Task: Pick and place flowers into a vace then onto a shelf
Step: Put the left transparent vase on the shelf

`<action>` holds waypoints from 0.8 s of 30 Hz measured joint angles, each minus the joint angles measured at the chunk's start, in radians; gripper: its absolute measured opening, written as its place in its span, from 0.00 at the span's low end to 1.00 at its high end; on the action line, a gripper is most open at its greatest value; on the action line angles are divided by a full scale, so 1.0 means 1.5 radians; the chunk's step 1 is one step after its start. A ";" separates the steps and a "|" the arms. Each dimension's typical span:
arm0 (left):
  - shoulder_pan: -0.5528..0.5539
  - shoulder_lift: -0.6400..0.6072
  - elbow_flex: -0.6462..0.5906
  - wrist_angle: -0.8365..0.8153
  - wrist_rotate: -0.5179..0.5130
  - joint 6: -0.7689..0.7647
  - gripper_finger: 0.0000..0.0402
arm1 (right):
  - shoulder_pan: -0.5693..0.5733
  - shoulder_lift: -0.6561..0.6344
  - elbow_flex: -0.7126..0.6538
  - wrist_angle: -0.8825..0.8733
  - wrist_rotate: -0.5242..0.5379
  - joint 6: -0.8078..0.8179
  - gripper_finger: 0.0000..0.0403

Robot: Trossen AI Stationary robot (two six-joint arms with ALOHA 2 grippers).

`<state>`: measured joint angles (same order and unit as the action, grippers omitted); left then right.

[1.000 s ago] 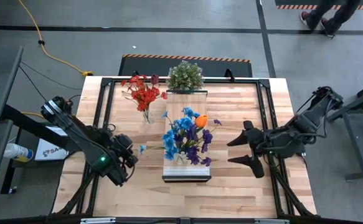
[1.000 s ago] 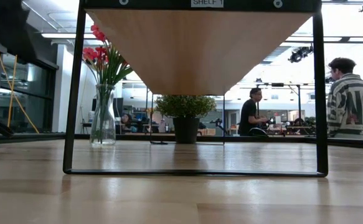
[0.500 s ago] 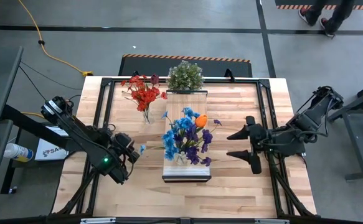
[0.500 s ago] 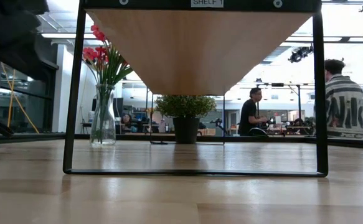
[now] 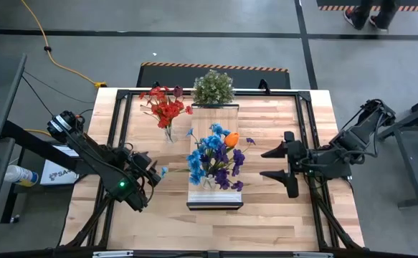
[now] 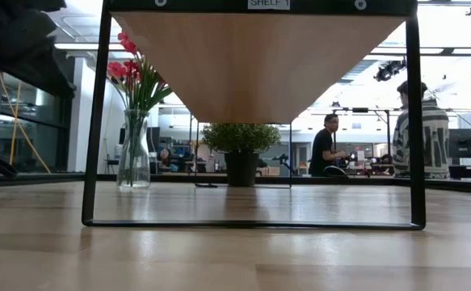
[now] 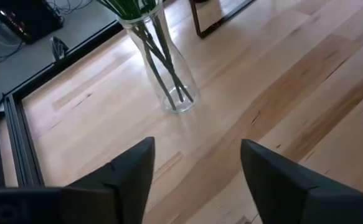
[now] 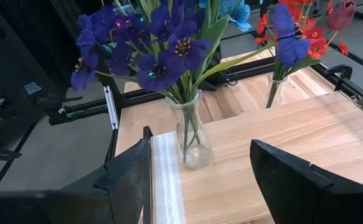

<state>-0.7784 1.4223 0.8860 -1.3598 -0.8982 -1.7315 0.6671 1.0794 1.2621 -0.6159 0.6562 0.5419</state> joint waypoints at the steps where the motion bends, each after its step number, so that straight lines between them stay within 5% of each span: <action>1: 0.000 0.000 0.000 0.000 -0.002 0.000 0.69 | -0.001 0.000 0.000 0.000 0.000 0.000 0.65; 11: 0.000 0.000 0.000 0.022 -0.007 -0.008 0.98 | -0.009 0.000 0.000 0.000 0.000 -0.012 0.65; 24: 0.035 0.023 -0.036 0.075 -0.066 -0.020 0.90 | -0.009 0.000 0.000 -0.002 -0.001 -0.019 0.65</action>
<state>-0.7254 1.4567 0.8327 -1.2468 -0.9968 -1.7617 0.6540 1.0794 1.2621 -0.6195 0.6544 0.5127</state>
